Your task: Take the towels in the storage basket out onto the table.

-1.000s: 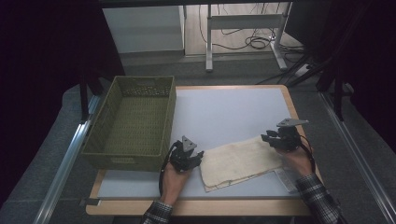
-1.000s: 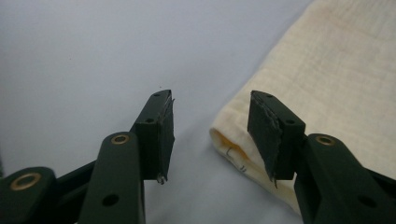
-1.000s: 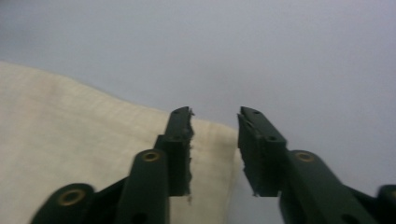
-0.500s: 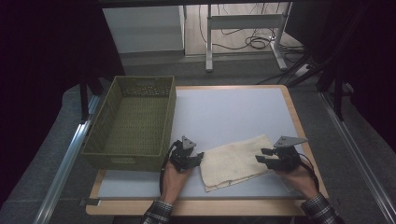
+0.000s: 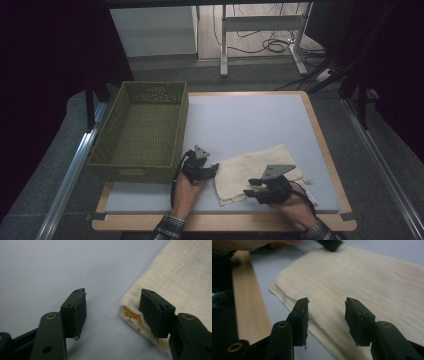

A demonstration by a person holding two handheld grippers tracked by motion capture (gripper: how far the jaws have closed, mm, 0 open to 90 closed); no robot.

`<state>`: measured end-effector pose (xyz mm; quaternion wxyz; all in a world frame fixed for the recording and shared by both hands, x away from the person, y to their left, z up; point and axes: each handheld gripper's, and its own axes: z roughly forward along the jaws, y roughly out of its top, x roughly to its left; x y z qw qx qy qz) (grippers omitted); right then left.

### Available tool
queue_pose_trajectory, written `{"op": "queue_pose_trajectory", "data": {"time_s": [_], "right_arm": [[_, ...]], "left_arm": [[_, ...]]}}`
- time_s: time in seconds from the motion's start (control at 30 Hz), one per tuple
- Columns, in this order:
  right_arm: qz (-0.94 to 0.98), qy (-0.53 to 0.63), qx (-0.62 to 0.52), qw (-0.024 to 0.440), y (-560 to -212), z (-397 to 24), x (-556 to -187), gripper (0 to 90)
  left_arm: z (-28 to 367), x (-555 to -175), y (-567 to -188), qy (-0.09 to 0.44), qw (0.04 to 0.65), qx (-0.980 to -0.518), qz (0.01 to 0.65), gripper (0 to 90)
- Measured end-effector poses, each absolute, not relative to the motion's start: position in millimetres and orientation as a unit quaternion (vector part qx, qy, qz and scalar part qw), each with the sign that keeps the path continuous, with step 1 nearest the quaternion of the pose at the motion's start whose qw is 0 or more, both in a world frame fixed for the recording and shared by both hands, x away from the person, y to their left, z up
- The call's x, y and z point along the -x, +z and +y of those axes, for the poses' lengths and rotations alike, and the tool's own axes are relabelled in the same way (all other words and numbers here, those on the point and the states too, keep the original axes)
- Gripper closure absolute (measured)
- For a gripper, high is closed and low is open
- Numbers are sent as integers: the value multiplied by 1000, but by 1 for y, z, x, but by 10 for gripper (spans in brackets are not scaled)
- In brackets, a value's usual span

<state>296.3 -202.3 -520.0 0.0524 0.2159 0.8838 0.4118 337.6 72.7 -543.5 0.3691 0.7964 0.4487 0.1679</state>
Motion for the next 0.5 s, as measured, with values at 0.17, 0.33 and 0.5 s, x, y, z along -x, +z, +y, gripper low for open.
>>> {"op": "queue_pose_trajectory", "data": {"time_s": [0.17,0.33,0.5], "right_arm": [[895,408,-178,35,-524,-169,-284,543],[900,409,-152,25,-526,-142,-276,541],[908,396,-132,48,-529,-125,-269,570]], "left_arm": [[73,-338,-544,167,370,-796,450,387],[73,-338,-544,166,370,-796,450,387],[73,-338,-544,164,371,-795,452,387]]}}
